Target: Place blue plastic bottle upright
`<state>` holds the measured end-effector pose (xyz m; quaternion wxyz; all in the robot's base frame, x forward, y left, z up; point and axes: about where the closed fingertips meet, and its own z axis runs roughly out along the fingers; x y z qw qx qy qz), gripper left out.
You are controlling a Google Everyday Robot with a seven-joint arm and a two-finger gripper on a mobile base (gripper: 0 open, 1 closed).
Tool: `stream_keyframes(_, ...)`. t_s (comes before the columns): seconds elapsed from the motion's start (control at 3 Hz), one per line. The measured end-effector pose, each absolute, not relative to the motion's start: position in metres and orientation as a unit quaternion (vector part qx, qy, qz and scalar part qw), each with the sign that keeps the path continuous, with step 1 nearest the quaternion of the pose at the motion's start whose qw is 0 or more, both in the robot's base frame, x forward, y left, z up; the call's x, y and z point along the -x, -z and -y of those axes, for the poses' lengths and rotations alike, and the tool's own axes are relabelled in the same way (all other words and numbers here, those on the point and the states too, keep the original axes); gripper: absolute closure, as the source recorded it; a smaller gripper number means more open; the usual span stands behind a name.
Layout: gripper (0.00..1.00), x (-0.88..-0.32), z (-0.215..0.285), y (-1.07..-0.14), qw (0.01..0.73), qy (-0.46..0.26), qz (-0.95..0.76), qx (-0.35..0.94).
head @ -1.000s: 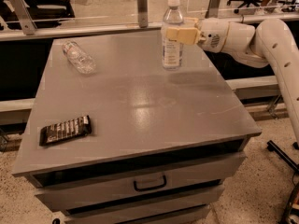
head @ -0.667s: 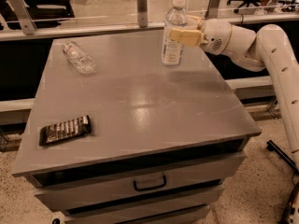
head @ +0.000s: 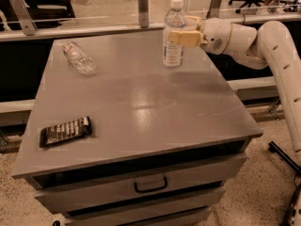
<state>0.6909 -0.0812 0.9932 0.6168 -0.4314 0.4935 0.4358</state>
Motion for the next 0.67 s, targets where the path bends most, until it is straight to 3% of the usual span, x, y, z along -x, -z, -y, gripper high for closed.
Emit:
stream_keyframes(0.33, 1.0, -0.687, 0.085, -0.991, 0.614, -0.432, -0.501, 0.431)
stream_keyframes(0.67, 0.82, -0.684, 0.095, -0.985, 0.626, -0.439, -0.502, 0.405)
